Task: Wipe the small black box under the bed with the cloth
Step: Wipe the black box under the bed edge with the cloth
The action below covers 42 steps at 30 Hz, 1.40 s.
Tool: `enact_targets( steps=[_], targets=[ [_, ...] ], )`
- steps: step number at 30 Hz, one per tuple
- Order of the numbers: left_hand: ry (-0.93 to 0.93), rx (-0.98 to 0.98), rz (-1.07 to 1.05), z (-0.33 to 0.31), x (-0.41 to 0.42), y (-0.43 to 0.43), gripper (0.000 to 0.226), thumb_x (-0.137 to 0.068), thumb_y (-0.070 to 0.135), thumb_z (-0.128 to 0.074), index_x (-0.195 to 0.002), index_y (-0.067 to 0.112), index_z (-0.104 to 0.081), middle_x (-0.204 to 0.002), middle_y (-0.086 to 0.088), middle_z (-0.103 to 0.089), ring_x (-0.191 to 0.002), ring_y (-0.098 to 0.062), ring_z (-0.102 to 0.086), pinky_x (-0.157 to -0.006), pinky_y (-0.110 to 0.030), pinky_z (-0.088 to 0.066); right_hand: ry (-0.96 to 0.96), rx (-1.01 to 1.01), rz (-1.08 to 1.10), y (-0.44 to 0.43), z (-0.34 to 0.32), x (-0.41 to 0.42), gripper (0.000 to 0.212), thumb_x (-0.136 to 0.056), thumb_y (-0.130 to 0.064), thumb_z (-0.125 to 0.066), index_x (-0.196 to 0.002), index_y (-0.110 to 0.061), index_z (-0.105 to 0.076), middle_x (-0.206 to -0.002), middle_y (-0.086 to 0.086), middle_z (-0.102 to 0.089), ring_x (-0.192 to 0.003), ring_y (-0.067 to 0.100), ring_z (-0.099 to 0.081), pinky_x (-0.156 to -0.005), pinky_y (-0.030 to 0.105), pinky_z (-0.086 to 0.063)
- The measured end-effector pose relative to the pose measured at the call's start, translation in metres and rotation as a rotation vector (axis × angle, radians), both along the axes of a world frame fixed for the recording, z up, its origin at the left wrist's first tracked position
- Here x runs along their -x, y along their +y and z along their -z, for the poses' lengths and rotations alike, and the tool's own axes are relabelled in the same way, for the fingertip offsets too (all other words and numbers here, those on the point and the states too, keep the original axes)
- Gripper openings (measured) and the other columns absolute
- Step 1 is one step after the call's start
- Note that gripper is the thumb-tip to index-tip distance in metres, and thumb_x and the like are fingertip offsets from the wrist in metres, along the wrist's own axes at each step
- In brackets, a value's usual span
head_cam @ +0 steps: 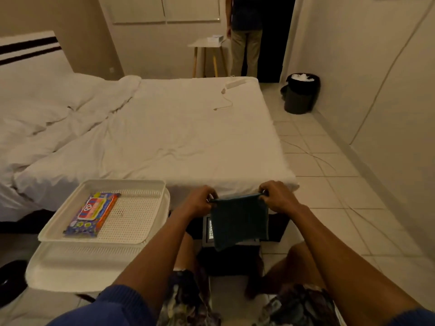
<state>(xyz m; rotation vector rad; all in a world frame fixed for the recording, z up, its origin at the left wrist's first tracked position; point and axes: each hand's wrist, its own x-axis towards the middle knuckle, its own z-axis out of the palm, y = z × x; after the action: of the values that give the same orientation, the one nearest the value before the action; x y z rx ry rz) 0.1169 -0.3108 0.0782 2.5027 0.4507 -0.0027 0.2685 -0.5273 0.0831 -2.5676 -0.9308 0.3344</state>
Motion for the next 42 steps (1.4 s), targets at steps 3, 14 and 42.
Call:
enact_targets(
  steps=[3,14,42],
  targets=[
    [0.065,0.001,0.04,0.022,0.0,-0.008,0.026,-0.085,0.007,-0.071,-0.11,0.004,-0.066,-0.11,-0.013,-0.065,-0.101,-0.026,-0.064,-0.08,-0.026,-0.044,0.048,-0.006,-0.025,-0.013,0.022,0.005,0.012,-0.09,-0.013,-0.067,-0.102,-0.01,-0.07,-0.103,0.008,-0.068,-0.094,0.024,-0.064,-0.076,0.028,-0.043],
    [0.369,-0.061,0.203,0.065,-0.017,-0.012,0.029,-0.08,0.011,-0.074,-0.109,0.012,-0.073,-0.104,-0.01,-0.072,-0.091,-0.02,-0.066,-0.076,-0.028,-0.049,0.138,0.071,-0.04,-0.019,0.077,0.002,0.016,-0.091,-0.017,-0.068,-0.107,-0.014,-0.072,-0.105,0.005,-0.069,-0.097,0.022,-0.065,-0.084,0.036,-0.053],
    [-0.001,-0.186,-0.23,0.253,-0.064,0.006,0.047,-0.097,0.023,-0.053,-0.14,0.005,-0.05,-0.146,-0.019,-0.048,-0.135,-0.037,-0.046,-0.111,-0.044,-0.037,-0.193,0.021,0.046,0.036,0.252,-0.025,0.041,-0.095,-0.031,-0.051,-0.13,-0.012,-0.061,-0.132,0.015,-0.06,-0.119,0.033,-0.058,-0.1,0.047,-0.047]
  ],
)
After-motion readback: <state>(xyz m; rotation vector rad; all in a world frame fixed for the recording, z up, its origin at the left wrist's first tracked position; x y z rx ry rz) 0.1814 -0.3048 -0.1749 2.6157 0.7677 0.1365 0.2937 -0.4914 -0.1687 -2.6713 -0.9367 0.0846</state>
